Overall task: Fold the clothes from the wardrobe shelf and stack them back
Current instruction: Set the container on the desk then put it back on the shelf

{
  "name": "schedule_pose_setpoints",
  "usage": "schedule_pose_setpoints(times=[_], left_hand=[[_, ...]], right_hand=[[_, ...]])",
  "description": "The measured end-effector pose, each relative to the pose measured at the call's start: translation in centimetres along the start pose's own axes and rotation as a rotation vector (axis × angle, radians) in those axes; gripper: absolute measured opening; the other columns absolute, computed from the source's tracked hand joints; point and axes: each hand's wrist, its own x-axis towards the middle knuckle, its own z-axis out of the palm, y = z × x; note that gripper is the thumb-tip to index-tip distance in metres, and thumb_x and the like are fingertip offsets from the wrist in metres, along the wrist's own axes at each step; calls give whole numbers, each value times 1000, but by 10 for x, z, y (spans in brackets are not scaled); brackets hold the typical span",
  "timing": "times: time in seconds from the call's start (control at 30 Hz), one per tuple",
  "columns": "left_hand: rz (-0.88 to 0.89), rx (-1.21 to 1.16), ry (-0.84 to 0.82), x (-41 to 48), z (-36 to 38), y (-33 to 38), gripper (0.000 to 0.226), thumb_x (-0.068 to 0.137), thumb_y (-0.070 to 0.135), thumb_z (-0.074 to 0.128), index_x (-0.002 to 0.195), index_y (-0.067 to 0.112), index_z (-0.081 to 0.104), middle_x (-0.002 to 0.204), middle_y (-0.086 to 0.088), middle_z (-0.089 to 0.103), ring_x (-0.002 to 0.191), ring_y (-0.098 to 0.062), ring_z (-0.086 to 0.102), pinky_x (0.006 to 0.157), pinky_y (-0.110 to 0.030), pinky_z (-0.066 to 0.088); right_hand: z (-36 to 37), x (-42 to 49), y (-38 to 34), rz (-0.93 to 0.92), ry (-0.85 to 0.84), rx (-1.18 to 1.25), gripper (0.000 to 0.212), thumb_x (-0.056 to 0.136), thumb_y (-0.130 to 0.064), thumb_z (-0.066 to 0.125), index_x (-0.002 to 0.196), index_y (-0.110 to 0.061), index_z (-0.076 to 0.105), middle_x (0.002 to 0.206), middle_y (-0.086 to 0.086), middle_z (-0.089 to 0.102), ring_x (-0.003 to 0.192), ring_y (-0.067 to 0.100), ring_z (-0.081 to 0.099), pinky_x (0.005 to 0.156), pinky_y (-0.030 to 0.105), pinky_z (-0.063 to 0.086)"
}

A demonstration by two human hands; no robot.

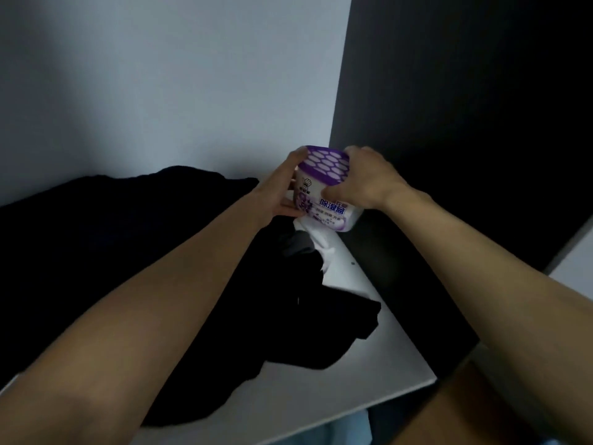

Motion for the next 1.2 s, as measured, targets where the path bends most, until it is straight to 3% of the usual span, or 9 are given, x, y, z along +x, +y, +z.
schedule_pose_setpoints(times=[0.13,0.23,0.4,0.47,0.57,0.67,0.8,0.97,1.2], left_hand=[[-39,-90,48,59,-22,-5,58,99,58,39,100,7,66,95,-12,73,90,-30,69,85,-43,57],[7,458,171,97,-32,-23,26,97,18,51,100,0,69,107,-19,70,96,-27,63,85,-27,48],[-125,1040,-158,118,-16,-64,35,96,23,52,125,8,64,135,-14,60,123,-29,56,100,-31,43],[-139,1082,-209,123,-17,-76,30,94,26,52,110,9,70,129,-16,64,118,-30,58,100,-34,45],[-103,1167,-252,130,-27,-81,28,85,28,61,65,10,61,90,-15,68,82,-28,60,71,-30,42],[-194,1039,-203,137,-38,-88,20,73,29,75,74,9,70,83,-6,70,78,-21,64,70,-30,48],[-137,796,-30,152,-50,-98,28,88,10,64,113,0,69,119,-15,68,114,-31,62,100,-39,49],[-60,453,12,159,-55,-104,36,80,-4,57,115,-1,65,120,-20,68,114,-33,62,103,-40,48],[-53,541,-58,173,-55,-108,66,91,-4,60,151,9,36,156,-13,38,113,-6,36,90,-12,41]], right_hand=[[2,40,14,79,23,23,74,58,-48,87,117,-16,57,112,4,62,98,23,62,84,41,57],[9,64,23,100,51,3,80,56,-50,88,121,-15,55,118,6,59,103,26,61,86,42,56],[44,98,32,85,75,-61,87,62,-49,86,132,-14,48,128,10,51,116,31,54,89,39,52],[62,112,34,90,54,-67,88,63,-48,86,134,-14,46,130,11,50,117,31,53,88,40,52],[92,129,36,106,-11,-81,86,64,-46,85,133,-13,46,131,11,49,120,32,51,90,41,52],[119,143,41,133,-86,-71,85,66,-49,84,133,-13,46,133,12,49,122,32,50,94,43,52],[144,158,44,101,-153,-93,82,65,-46,81,132,-13,48,130,11,49,126,31,44,100,40,47],[159,168,49,102,-216,-66,75,65,-43,81,129,-14,56,123,10,60,116,27,56,90,29,50],[160,181,46,47,-232,-131,71,70,-31,80,131,-12,48,122,11,60,110,30,59,86,34,51]])
